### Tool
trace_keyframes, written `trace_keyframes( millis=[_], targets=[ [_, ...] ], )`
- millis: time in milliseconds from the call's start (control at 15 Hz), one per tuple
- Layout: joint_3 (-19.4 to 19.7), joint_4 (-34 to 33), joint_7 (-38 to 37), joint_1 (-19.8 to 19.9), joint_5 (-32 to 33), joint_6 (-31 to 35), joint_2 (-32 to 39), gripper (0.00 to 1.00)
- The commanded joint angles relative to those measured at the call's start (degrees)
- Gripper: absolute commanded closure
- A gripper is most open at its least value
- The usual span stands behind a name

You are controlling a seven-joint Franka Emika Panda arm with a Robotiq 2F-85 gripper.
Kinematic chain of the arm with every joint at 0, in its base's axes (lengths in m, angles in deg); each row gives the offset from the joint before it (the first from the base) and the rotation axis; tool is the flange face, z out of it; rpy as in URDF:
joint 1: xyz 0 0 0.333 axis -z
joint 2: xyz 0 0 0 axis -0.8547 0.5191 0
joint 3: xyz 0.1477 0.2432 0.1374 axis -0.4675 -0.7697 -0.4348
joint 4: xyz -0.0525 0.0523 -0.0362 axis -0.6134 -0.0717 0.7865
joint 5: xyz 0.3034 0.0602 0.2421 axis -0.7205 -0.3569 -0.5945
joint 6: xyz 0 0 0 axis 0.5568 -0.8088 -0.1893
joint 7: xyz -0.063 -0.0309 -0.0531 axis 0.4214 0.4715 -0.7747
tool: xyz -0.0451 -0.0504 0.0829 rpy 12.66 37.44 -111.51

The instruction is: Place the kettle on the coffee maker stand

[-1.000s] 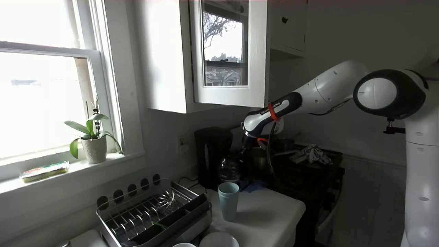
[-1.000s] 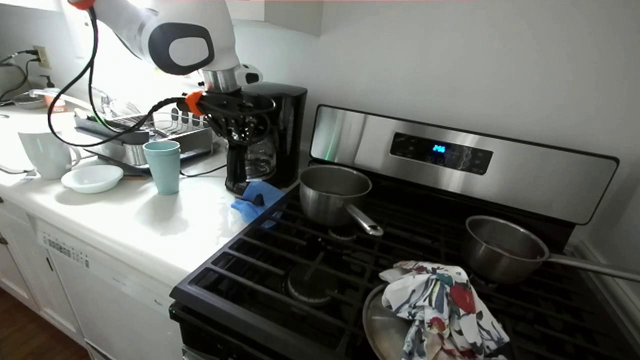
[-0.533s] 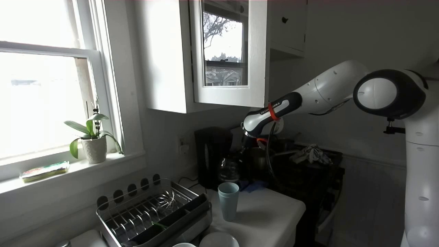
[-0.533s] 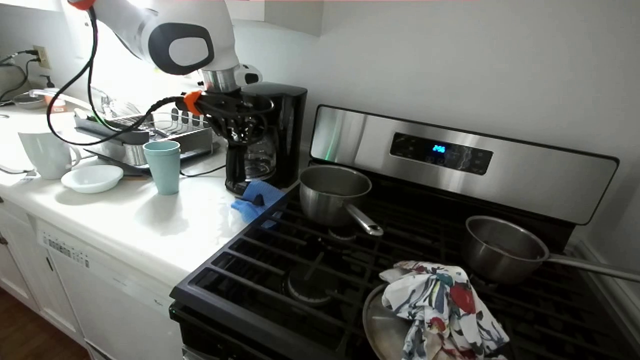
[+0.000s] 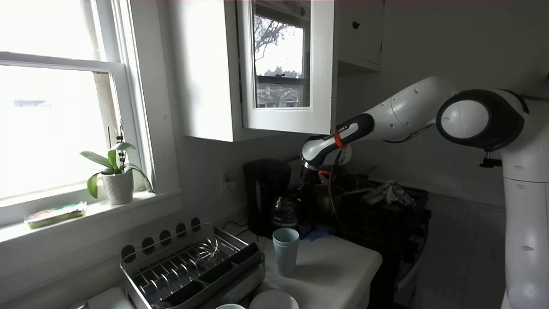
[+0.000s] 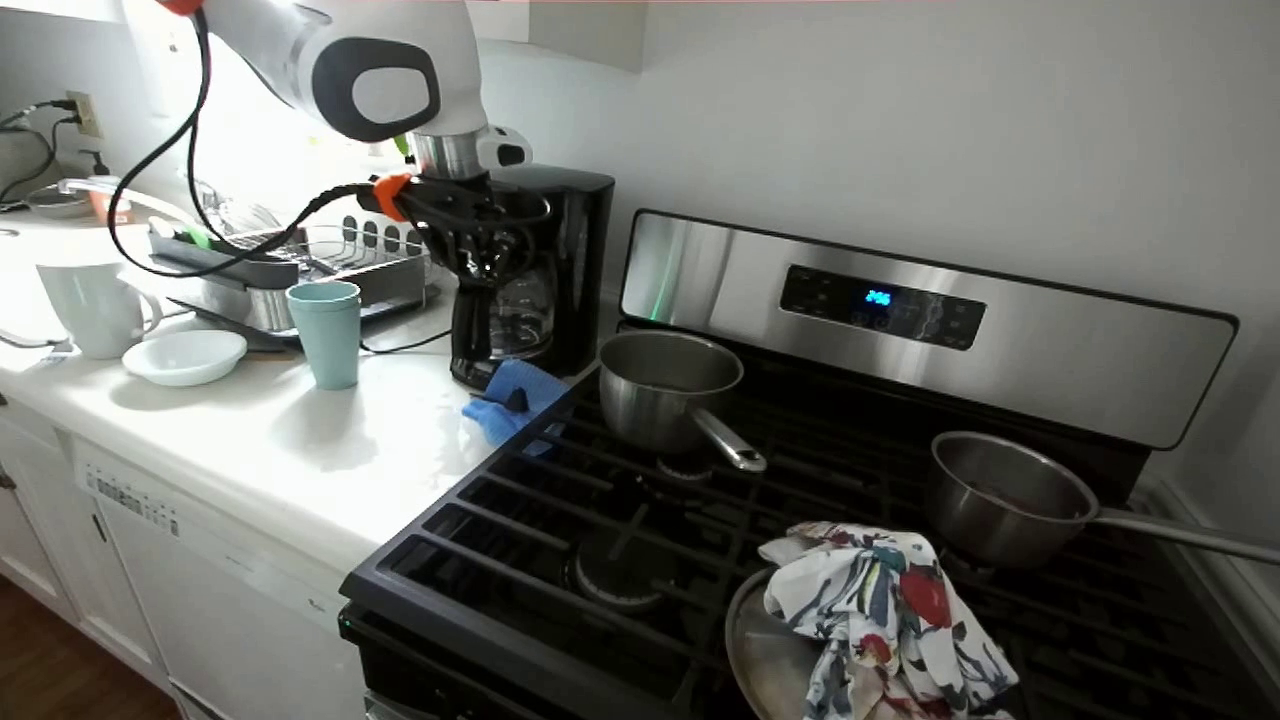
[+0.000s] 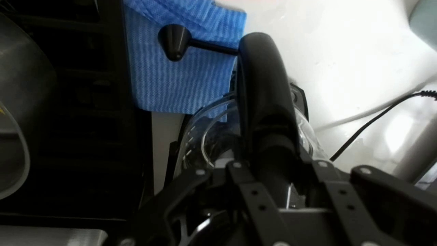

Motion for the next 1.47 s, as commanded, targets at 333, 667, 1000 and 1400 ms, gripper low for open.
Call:
trace_keyframes(
  millis=[333,667,1000,1400],
  targets=[
    [-2.1,-7.2,-1.8,0.8,-0.6,-3.6,5.6,0.92],
    [-1.9,-8.2,-3.4,0.5,1.8,-3.4,6.6,0.92],
    [-1.8,-8.3,-5.0,0.1,4.0,-3.3,6.8,0.92],
    [-1.6,-7.2,-5.6,0.1,7.4,-1.4,6.9,0.54]
  ],
)
